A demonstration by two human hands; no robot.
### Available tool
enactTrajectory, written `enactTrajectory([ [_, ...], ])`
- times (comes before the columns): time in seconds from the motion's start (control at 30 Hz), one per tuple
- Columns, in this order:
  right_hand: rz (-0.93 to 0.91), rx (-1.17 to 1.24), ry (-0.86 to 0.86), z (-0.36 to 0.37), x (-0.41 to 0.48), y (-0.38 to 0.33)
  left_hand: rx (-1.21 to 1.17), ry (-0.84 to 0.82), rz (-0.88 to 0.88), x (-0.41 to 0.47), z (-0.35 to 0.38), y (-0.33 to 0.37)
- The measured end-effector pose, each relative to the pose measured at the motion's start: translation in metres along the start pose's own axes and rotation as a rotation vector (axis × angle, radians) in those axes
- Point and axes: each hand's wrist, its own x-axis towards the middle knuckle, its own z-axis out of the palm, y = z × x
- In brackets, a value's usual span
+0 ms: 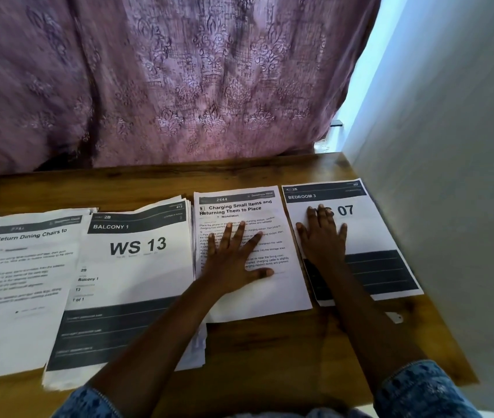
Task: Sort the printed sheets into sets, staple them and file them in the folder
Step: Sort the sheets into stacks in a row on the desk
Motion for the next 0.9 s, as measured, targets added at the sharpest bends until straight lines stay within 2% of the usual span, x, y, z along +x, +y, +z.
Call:
enactTrajectory([
  [0.17, 0.015, 0.042, 0.015, -0.007, -0.003, -0.003, -0.056, 0.026, -0.011, -0.003, -0.007, 0.006],
  [0.3, 0.032, 0.199, 0.228, -0.032, -0.010, -0.033, -0.270, 0.243, -0.005, -0.019, -0.034, 0.007],
  [0.37, -0.057, 0.304, 0.342, -0.045, -0.019, -0.064, -0.332, 0.336, -0.030, -0.035, -0.050, -0.005],
  [0.4, -0.114, 0.340, 0.344, -0.050, -0.025, -0.082, -0.346, 0.374, -0.058, -0.045, -0.058, -0.016],
  [0.53, -0.240, 0.494, 0.074, -0.045, -0.051, -0.155, -0.389, 0.518, -0.238, -0.086, -0.074, -0.074],
  [0.6, -0.255, 0.543, 0.013, -0.034, -0.061, -0.182, -0.376, 0.575, -0.338, -0.106, -0.073, -0.109],
  [0.7, -0.165, 0.568, -0.048, -0.019, -0.070, -0.204, -0.293, 0.534, -0.513, -0.132, -0.064, -0.156],
  [0.8, -0.047, 0.541, -0.072, -0.009, -0.075, -0.216, -0.287, 0.549, -0.535, -0.150, -0.056, -0.185],
  [0.9, 0.057, 0.546, -0.070, -0.005, -0.076, -0.223, -0.400, 0.575, -0.575, -0.156, -0.051, -0.204],
])
